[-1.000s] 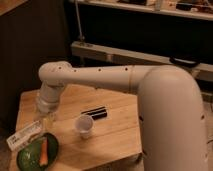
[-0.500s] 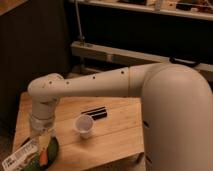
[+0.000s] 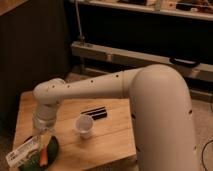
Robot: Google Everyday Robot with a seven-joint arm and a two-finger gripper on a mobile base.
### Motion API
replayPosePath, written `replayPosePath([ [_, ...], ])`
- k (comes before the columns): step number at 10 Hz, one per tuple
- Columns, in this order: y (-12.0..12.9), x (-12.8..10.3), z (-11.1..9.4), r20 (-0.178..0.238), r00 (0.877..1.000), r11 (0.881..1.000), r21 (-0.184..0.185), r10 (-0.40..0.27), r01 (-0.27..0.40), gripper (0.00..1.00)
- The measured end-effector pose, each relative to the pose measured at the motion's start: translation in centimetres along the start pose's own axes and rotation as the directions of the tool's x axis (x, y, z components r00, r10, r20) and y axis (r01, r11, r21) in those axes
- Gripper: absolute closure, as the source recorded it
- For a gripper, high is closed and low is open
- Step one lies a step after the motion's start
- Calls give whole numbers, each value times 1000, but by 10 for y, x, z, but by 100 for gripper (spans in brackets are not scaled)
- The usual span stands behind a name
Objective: Place the bottle in the ceramic bowl
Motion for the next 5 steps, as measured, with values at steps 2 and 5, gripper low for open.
replayPosePath([
  [2,-8,-1,2,14,1000,1000,8,-7,6,20],
  [5,-15,-1,-21,64,998,998,55,-4,1,20],
])
